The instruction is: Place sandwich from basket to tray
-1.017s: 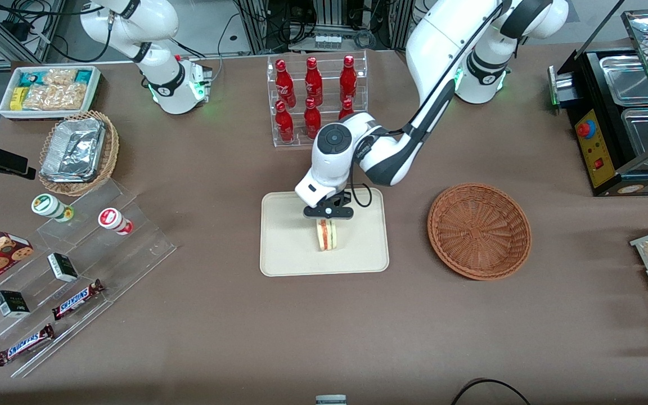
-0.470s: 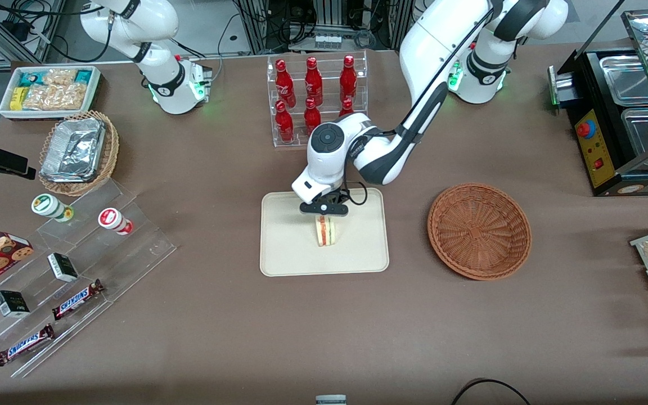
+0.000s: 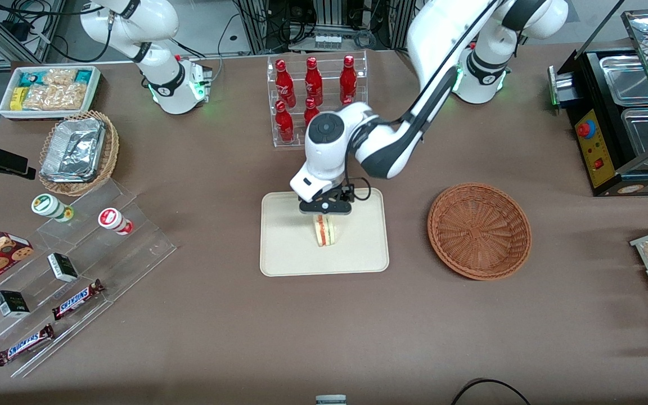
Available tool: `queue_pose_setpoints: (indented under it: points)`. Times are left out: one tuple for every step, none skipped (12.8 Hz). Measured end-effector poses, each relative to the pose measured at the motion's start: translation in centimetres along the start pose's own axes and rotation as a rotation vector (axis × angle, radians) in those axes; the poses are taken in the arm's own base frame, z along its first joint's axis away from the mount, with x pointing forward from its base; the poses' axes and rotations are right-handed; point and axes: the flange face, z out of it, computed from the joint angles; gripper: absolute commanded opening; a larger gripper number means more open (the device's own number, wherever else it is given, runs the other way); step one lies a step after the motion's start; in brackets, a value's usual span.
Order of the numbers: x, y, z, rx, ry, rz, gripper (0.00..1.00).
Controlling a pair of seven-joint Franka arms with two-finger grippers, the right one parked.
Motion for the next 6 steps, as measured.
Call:
queue_pose_setpoints:
  points:
    - [1.1,-1.1,-2.6,0.007,0.02,-0.026,1.0]
    - [2.2,-2.6,-5.3,0.01,0.04,-0.052,1.0]
    - [3.2,-4.0,-7.4,0.014,0.054,-0.078,1.0]
    - [4.2,-5.6,-9.2,0.021,0.065,-0.107,1.0]
    - [5.3,-7.5,-10.9,0.032,0.07,-0.138,1.0]
    - [6.3,-9.7,-12.5,0.047,0.07,-0.172,1.0]
